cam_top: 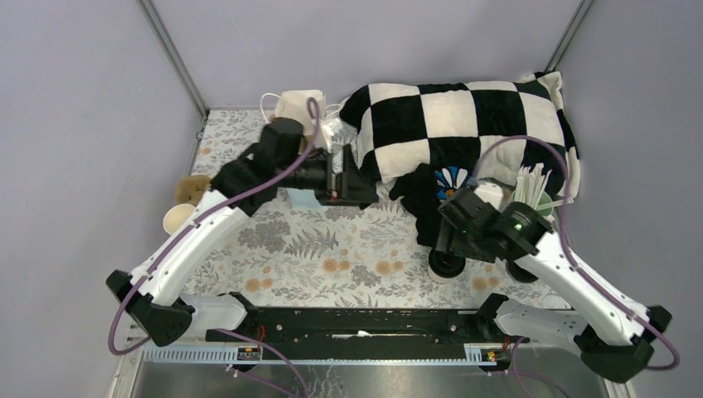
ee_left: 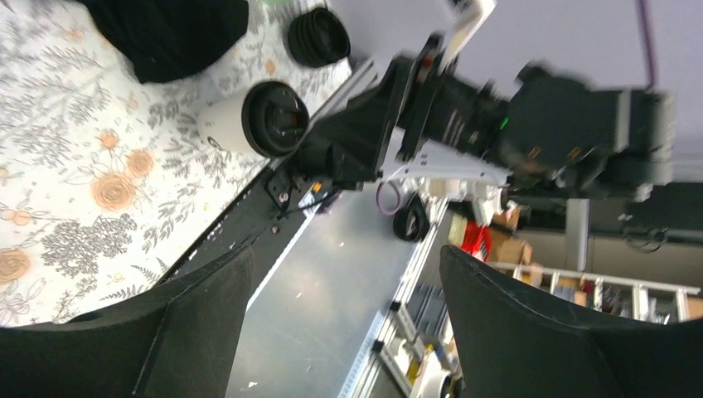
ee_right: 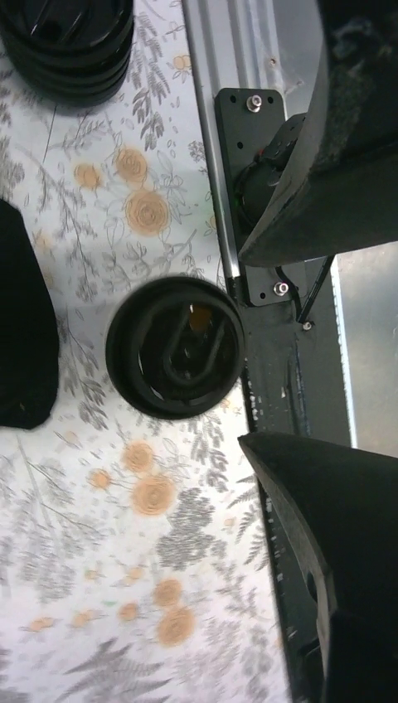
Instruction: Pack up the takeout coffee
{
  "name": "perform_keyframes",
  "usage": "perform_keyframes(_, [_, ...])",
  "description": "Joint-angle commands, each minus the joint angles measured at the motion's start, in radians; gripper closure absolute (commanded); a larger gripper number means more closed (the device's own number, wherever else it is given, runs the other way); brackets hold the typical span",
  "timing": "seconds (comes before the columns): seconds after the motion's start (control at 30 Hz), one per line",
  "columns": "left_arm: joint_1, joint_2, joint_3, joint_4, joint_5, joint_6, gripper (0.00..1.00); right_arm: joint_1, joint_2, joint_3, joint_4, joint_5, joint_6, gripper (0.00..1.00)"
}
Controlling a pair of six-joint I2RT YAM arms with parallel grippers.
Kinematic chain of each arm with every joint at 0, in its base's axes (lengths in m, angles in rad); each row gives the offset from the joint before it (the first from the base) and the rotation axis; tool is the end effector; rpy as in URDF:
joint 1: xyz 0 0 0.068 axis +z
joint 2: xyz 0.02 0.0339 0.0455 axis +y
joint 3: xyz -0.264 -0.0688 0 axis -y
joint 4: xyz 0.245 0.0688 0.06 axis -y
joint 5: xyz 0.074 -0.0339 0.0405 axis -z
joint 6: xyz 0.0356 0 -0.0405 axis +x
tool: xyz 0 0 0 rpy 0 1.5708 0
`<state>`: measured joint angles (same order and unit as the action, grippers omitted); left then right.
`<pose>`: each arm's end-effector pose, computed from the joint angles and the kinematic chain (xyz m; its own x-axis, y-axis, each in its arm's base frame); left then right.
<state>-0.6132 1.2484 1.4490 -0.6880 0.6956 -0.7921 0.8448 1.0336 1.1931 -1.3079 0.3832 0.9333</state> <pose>0.1946 -0.1648 0.4241 -0.9131 -0.0256 -0.4069 0.3629 0.4039 -0.8397 0.1169 0.1117 0.3409 -0.8360 0.1809 -0.5180 0.1343 0.9828 0.1265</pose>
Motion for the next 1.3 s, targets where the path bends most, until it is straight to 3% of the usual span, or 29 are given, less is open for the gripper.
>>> perform_keyframes(0.0, [-0.146, 0.055, 0.015, 0.025, -0.156, -0.008, 0.16, -0.178, -0.077, -0.063, -0.011, -0.033, -0.058, 0.23])
perform_keyframes(0.23, [-0.3, 0.181, -0.069, 0.207, -0.157, -0.072, 0.31, -0.53, -0.092, -0.121, 0.087, -0.128, -0.334, 0.28])
perform_keyframes(0.33, [-0.345, 0.263, -0.077, 0.284, -0.108, -0.118, 0.4, -0.625, -0.083, -0.139, 0.098, -0.269, -0.389, 0.42])
perform_keyframes(0.63, [-0.376, 0.468, -0.053, 0.327, -0.025, -0.151, 0.58, -0.632, -0.116, -0.211, 0.096, -0.426, -0.403, 0.57])
perform_keyframes(0.93, [-0.378, 0.563, -0.062, 0.388, -0.063, -0.194, 0.7, -0.632, -0.116, -0.275, 0.133, -0.424, -0.41, 0.69])
perform_keyframes(1.27, [-0.379, 0.619, -0.038, 0.354, -0.075, -0.174, 0.69, -0.632, -0.115, -0.282, 0.167, -0.389, -0.409, 0.69])
